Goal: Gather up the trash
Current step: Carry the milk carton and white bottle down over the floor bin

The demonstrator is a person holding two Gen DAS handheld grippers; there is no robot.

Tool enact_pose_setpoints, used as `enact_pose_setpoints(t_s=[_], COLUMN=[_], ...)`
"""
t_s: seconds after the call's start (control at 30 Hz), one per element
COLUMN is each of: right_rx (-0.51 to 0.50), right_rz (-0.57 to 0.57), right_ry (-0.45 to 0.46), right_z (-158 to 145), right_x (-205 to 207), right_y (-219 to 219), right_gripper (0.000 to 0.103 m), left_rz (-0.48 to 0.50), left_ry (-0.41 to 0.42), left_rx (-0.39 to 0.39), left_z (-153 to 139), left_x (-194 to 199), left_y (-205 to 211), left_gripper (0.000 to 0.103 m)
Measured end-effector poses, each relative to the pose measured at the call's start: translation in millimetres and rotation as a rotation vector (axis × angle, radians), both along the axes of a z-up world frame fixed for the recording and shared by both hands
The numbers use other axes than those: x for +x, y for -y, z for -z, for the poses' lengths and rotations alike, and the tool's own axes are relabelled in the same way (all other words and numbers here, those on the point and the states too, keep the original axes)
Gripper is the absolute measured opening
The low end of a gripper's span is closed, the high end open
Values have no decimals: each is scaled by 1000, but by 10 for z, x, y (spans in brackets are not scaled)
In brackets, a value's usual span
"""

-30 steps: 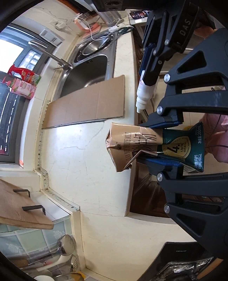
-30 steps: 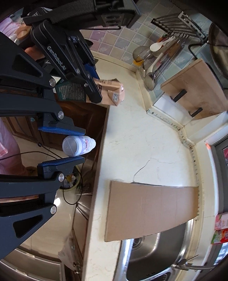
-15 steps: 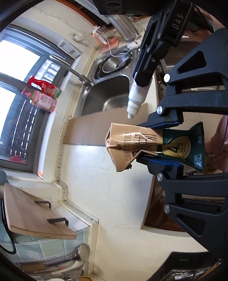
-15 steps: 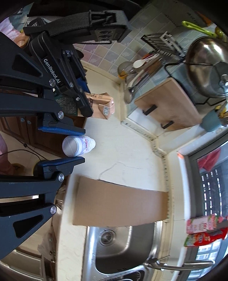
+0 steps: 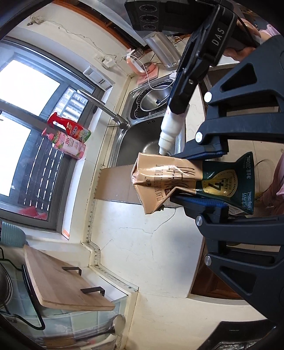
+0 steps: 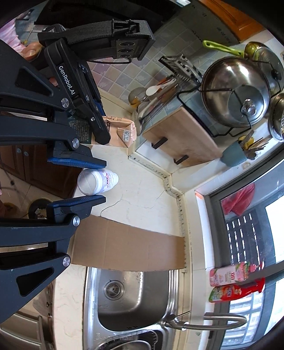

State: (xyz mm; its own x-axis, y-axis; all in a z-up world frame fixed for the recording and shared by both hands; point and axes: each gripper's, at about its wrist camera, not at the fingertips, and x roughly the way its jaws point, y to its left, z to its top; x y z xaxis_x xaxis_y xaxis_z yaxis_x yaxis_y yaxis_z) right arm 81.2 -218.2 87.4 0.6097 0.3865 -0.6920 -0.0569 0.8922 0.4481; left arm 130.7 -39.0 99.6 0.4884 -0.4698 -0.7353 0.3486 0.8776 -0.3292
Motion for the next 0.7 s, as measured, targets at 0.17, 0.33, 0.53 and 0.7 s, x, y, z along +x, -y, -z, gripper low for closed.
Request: enact_pose_setpoints(t_s=[0.17, 0.33, 0.53, 0.7], right_rx=[2, 8, -39, -70], right_rz=[-76, -142, -230, -271], right_ry=[-38, -94, -125, -188], right_z=[162, 634, 1259, 1916], right_x=[-90, -271, -535, -570], right_y=[-114, -361, -716, -1034], right_gripper=[24, 24, 24, 24], left_rz=[13, -2, -32, -63], left_ry=[-36, -111, -208, -278], left_rx=[19, 68, 160, 212], left_z=[186, 680, 1498, 2262], left_x=[-131, -330, -535, -616], left_y=[-55, -214, -461, -705], left_gripper=[25, 25, 25, 25])
